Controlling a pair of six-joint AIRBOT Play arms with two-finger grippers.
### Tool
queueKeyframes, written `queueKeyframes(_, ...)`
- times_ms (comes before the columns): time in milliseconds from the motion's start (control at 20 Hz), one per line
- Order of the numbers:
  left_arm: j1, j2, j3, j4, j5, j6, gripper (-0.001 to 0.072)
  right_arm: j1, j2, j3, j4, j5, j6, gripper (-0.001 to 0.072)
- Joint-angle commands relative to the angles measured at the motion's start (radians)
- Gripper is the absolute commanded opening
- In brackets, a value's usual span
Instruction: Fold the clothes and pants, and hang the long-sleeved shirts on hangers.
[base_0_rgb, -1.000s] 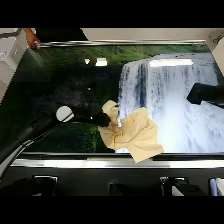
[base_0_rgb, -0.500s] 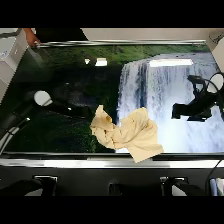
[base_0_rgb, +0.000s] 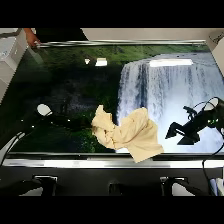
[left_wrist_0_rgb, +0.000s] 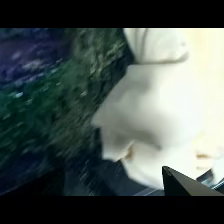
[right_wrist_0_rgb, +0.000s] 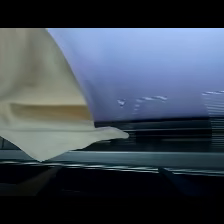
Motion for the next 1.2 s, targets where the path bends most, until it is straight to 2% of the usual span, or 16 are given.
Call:
queueKeyframes(0, -0.072, -0.071, -0.035, -0.234, 0.199, 0.127, 0.0646, -0.01, -0.004, -0.074, 0.048, -0.073, -0.033, 0.0718)
queueKeyframes(200, -0.099, -0.138, -0.031, -0.23, 0.21, 0.129, 0.0637, -0.01, -0.03, -0.074, 0.045, -0.077, -0.045, 0.0718)
queueKeyframes(250, -0.099, -0.143, -0.031, -0.23, 0.216, 0.13, 0.0505, -0.009, -0.044, -0.074, 0.05, -0.077, -0.045, 0.0717)
queueKeyframes(350, -0.098, -0.141, -0.029, -0.231, 0.221, 0.13, 0.0051, 0.026, -0.064, -0.092, 0.051, -0.089, -0.054, 0.0715)
queueKeyframes(550, -0.098, -0.126, -0.01, -0.205, 0.192, 0.174, 0.0031, 0.13, -0.092, -0.157, 0.06, -0.173, -0.032, 0.071)
queueKeyframes(700, -0.098, -0.1, -0.008, -0.184, 0.195, 0.174, 0.0031, 0.193, -0.103, -0.168, 0.081, -0.197, -0.026, 0.0666)
queueKeyframes(800, -0.098, -0.088, -0.008, -0.183, 0.191, 0.174, 0.0031, 0.217, -0.103, -0.168, 0.081, -0.272, 0.037, 0.0562)
queueKeyframes(850, -0.098, -0.081, -0.008, -0.183, 0.186, 0.174, 0.0032, 0.226, -0.103, -0.168, 0.081, -0.305, 0.077, 0.048)
queueKeyframes(900, -0.098, -0.073, -0.008, -0.18, 0.184, 0.174, 0.0032, 0.232, -0.103, -0.168, 0.083, -0.327, 0.102, 0.0309)
queueKeyframes(950, -0.098, -0.064, -0.008, -0.175, 0.184, 0.174, 0.0032, 0.232, -0.103, -0.168, 0.102, -0.321, 0.109, 0.0069)
queueKeyframes(1000, -0.095, -0.051, -0.008, -0.162, 0.185, 0.174, 0.0031, 0.232, -0.097, -0.162, 0.112, -0.298, 0.094, 0.0033)
queueKeyframes(1150, -0.053, 0.04, 0.042, -0.087, 0.188, 0.173, 0.0031, 0.219, 0.002, -0.044, 0.088, -0.271, 0.046, 0.003)
